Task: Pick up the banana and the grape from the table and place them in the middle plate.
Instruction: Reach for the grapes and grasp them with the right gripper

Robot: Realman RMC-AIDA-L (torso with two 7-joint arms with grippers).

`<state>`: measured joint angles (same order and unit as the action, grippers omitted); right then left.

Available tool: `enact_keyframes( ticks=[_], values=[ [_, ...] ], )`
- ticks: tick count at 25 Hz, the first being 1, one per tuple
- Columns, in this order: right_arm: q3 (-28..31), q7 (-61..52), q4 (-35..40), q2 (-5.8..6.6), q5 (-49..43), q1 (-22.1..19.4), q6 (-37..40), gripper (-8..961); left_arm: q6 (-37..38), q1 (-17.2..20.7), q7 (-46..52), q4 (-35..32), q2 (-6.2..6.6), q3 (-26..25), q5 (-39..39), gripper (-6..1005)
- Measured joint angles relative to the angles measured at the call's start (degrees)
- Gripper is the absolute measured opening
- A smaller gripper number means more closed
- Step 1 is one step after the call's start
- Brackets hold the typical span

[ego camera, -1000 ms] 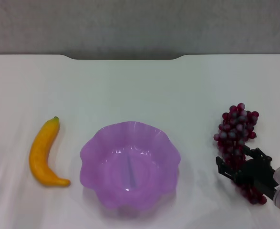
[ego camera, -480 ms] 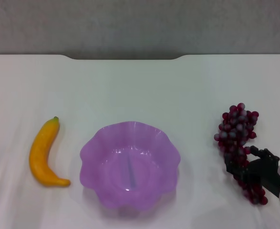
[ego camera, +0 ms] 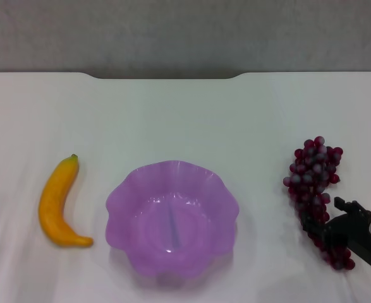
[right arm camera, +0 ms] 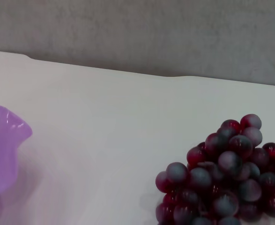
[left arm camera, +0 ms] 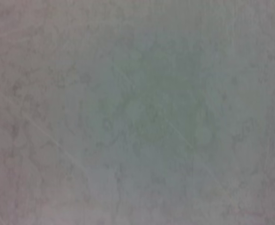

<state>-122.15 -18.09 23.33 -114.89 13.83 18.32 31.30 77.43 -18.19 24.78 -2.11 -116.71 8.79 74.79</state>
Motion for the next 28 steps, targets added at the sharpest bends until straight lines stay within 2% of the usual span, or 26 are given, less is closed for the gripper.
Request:
enact_keyframes(
  ticks=[5,11,28],
  values=[
    [-0.3,0.1,0.0,0.02,-0.1,-0.1,-0.2,850,0.0,0.0,0.0,0.0,0.0,0.0,0.0,894],
    [-0.4,0.2,0.0,0.02,-0.2,-0.2,-0.3,706,0.1,-0.1,-0.1,0.0,0.0,0.0,0.0,894],
    [-0.5,0.5,-0.6,-0.07,-0.2,-0.4,-0.3,699,0.1,0.0,-0.1,0.0,0.0,0.0,0.0,893]
  ],
)
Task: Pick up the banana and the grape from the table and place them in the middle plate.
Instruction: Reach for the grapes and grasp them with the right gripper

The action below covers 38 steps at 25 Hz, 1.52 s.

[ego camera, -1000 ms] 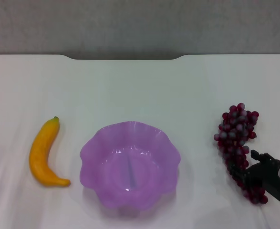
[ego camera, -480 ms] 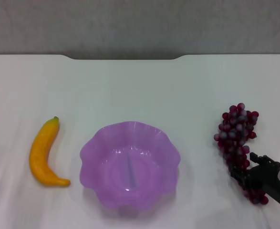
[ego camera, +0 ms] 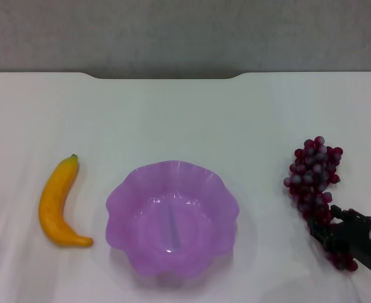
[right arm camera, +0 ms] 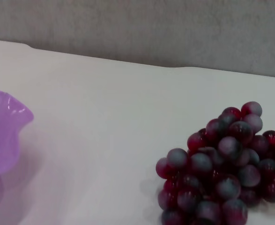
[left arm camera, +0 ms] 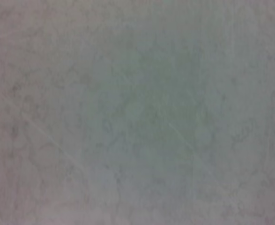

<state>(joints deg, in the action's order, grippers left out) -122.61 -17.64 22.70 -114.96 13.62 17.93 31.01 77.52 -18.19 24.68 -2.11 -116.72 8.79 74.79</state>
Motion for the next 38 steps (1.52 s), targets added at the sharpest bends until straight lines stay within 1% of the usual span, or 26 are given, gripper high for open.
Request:
enact_keyframes(
  ticks=[5,19,29,35,38],
  values=[
    [0.0,0.0,-0.1,0.0,0.0,0.0,0.0,581,0.2,0.1,0.0,0.0,0.0,0.0,0.0,893],
    [0.4,-1.1,-0.2,0.02,0.3,-0.1,0.0,551,0.5,0.1,-0.2,0.0,0.0,0.0,-0.1,893],
    [0.2,-1.1,-0.3,0.09,0.1,0.0,0.0,404,0.5,0.1,-0.2,0.0,0.0,0.0,-0.1,893],
    [0.2,-1.4,0.0,0.09,0.2,0.0,-0.1,359,0.5,0.1,-0.3,0.0,0.0,-0.1,-0.1,893],
    [0.0,-6.9,0.4,0.26,-0.4,0.1,-0.6,341,0.5,0.3,-0.3,0.0,0.01,-0.1,-0.1,893]
  ],
)
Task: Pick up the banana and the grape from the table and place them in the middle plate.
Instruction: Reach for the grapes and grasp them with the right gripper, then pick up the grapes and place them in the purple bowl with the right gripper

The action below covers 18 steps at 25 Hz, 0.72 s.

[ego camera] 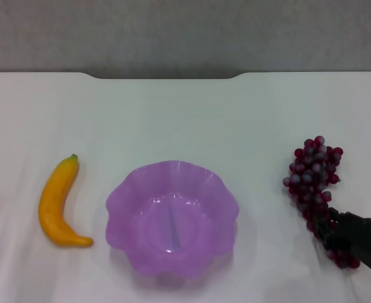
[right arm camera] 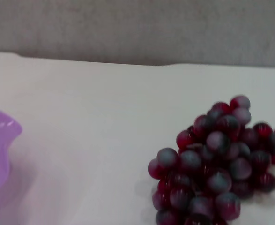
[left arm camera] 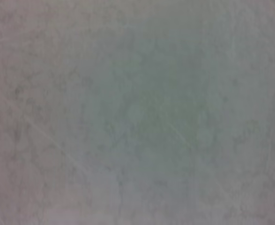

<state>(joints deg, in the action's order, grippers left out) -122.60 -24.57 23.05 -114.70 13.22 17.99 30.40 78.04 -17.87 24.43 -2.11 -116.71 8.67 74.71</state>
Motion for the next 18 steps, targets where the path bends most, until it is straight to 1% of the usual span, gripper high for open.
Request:
enact_keyframes(
  ticks=[2,4,13,18],
  values=[
    [-0.3,-6.6,-0.2,0.39,-2.5,0.5,-0.3,329,0.0,0.1,0.0,0.0,0.03,-0.2,0.0,893],
    [-0.2,-9.4,-0.6,0.62,-5.1,0.8,-0.2,330,0.0,0.2,0.0,0.0,0.04,-0.5,0.0,893],
    [0.8,-9.5,-1.0,0.63,-6.3,0.8,0.1,319,0.1,0.3,0.0,0.0,0.08,-0.6,0.0,893],
    [1.2,-9.8,-1.1,0.62,-6.4,0.4,3.7,318,0.1,0.4,-0.1,0.0,0.09,-0.6,0.0,893]
  ],
)
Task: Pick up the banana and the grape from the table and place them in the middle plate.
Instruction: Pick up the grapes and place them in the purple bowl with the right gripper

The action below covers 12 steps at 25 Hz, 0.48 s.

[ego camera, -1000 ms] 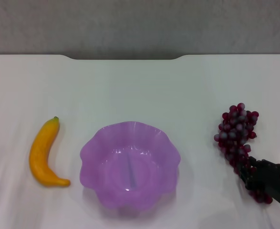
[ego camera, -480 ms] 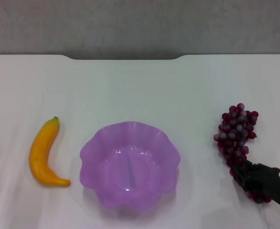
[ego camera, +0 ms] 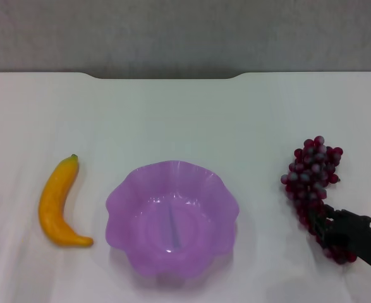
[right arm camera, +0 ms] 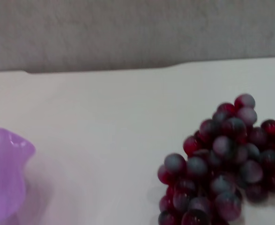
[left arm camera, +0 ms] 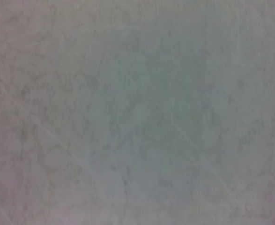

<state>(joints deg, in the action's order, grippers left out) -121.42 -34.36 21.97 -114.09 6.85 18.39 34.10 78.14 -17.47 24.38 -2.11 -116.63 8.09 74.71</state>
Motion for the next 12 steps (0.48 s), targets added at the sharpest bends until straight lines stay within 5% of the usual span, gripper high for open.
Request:
enact_keyframes(
  ticks=[12],
  values=[
    [2.4,0.2,-0.2,0.01,0.0,-0.7,1.3,278,0.0,0.2,0.0,-0.2,0.0,0.0,0.0,894]
  ],
)
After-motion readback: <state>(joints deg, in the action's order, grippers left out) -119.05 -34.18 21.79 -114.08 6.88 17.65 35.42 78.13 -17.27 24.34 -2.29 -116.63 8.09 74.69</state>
